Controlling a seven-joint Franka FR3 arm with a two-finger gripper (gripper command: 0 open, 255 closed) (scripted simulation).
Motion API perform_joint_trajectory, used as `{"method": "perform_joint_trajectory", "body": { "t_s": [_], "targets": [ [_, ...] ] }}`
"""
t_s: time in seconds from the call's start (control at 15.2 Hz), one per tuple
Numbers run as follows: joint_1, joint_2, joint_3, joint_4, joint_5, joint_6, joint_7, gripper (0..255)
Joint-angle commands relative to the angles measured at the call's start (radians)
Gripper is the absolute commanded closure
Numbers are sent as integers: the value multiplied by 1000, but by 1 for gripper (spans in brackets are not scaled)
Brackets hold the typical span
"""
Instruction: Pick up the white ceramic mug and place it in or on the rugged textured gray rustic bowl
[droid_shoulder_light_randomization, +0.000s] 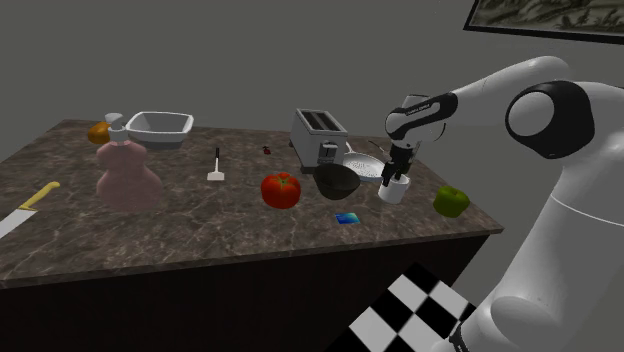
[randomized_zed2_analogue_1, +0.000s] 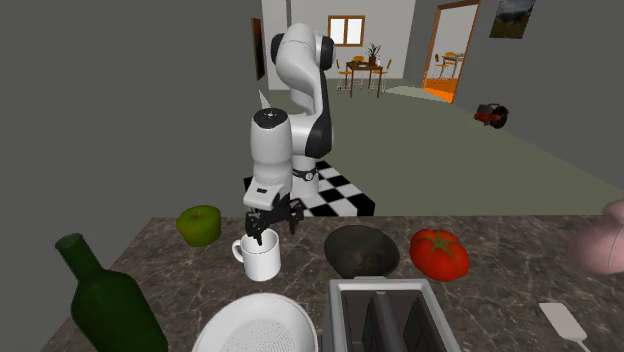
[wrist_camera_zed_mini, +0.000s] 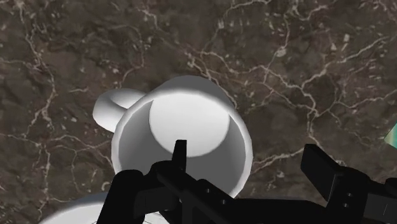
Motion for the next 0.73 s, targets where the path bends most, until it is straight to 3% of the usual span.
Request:
{"method": "perform_joint_trajectory", "body": {
  "t_s": [0.0, 0.66],
  "targets": [
    [-3, 15, 1, -11, 8, 25, -6, 0],
    [-6, 33, 3, -27, 18, 57, -13, 0]
  ]
}}
